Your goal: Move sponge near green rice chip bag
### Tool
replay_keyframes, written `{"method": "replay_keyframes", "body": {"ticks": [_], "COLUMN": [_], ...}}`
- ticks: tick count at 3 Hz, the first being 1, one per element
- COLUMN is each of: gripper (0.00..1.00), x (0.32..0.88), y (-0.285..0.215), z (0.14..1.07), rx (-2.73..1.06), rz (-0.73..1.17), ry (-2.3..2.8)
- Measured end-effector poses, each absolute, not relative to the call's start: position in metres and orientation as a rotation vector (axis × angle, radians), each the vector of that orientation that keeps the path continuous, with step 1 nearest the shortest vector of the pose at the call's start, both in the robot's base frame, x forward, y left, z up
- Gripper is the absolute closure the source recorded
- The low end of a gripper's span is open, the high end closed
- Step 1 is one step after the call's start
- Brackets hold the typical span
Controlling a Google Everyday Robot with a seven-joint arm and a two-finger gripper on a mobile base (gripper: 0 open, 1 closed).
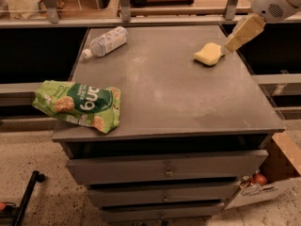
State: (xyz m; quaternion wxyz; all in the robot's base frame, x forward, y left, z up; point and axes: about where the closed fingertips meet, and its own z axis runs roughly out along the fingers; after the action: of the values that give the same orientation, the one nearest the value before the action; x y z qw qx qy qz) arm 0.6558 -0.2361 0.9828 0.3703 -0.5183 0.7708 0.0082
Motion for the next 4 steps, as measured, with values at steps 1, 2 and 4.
{"method": "replay_keyframes", "body": {"ticks": [1, 2, 4], "gripper": [0.0, 0.0, 0.0], "x": [0.688, 0.709, 0.739], "y": [-0.236, -0.236, -0.239], "z": [0.951, 0.926, 0.902], "rx": [-1.252, -1.18, -1.058], "rz": [0.046, 0.061, 0.017], "ry": [2.036, 2.082, 2.116]}}
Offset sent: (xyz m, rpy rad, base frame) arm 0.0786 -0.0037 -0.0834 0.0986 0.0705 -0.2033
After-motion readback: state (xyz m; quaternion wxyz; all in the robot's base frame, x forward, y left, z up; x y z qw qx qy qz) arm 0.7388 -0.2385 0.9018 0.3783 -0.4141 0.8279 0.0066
